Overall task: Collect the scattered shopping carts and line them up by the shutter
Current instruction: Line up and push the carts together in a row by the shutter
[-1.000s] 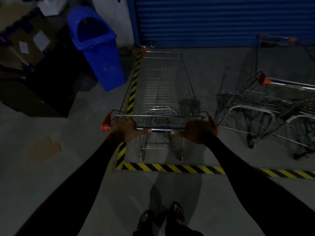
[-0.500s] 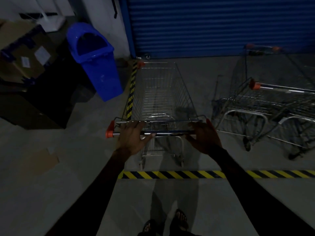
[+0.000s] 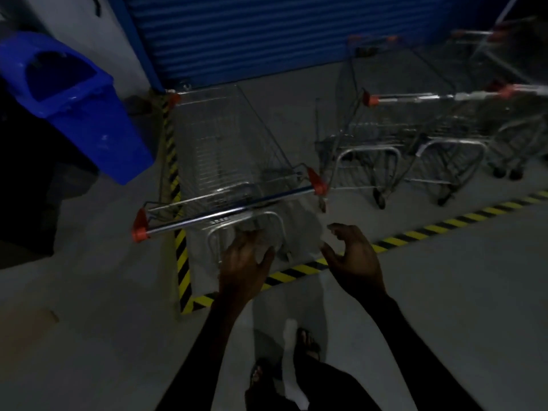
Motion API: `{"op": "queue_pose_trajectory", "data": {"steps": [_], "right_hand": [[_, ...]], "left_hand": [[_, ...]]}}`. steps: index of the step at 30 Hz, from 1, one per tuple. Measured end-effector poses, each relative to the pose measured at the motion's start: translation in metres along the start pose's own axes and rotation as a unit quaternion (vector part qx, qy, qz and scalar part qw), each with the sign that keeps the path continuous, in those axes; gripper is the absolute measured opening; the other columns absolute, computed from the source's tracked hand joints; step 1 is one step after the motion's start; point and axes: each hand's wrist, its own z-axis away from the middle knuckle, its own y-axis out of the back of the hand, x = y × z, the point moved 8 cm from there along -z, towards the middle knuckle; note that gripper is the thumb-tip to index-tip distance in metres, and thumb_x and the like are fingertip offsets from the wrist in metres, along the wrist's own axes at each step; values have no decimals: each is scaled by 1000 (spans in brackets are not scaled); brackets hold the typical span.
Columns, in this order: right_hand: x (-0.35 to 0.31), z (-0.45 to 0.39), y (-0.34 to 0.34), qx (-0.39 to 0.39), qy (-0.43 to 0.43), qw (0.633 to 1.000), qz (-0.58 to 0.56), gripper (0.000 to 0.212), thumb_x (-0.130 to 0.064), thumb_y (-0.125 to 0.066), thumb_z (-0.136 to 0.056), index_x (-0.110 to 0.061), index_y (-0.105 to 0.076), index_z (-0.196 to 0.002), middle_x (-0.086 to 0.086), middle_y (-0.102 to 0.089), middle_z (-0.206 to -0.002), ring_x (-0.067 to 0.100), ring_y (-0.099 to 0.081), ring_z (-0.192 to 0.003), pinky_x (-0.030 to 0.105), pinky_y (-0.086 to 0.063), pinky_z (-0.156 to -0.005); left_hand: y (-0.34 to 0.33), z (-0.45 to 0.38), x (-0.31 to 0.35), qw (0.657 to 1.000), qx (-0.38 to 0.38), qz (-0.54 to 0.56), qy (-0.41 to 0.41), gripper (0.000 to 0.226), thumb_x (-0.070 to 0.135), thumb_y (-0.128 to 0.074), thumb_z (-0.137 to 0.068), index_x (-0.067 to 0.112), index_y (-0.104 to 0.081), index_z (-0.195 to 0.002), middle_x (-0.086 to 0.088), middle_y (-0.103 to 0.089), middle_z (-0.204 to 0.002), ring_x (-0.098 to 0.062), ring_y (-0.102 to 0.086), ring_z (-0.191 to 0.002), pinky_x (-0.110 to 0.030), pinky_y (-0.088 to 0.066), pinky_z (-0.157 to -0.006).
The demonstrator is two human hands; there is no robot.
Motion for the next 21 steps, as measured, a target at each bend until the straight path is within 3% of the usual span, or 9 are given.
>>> {"op": "queue_pose_trajectory", "data": {"steps": [3,7,14,21], "right_hand": [[25,31,17,19,-16,1000,9,41,-35,-72,-100,-11,-65,-132,6,-66,-122,24,-62,-109,33,-49,-86],[60,51,47,50,-60,997,4,39,-27,-77,-98,-11,-65,-131,7,-67,-119,15,-59,-103,39,-55,-82],[147,57,114,79,-159,982,-59,46,-46,-66,-101,-17,-60,-137,3,-62,-126,22,-63,-110,41,-54,-85],[237,57,181,108,-222,966,-71,47,-48,-64,-102,-18,-59,-137,4,-60,-132,23,-64,-114,46,-56,-89]], "left_hand": [[-36,2,31,998,-57,32,-24,40,52,-59,-99,23,-64,-127,-1,-67,-122,-25,-67,-113,-46,-58,-91],[-68,-6,81,994,-84,40,-59,39,46,-63,-97,25,-60,-129,-4,-65,-122,-29,-68,-111,-50,-57,-91],[-140,-18,175,985,-113,5,-132,37,47,-66,-98,23,-65,-127,3,-66,-121,-22,-61,-116,-41,-53,-96],[-220,-32,266,975,-158,6,-156,38,52,-60,-96,25,-65,-122,6,-65,-114,-22,-60,-108,-45,-52,-88]]}}
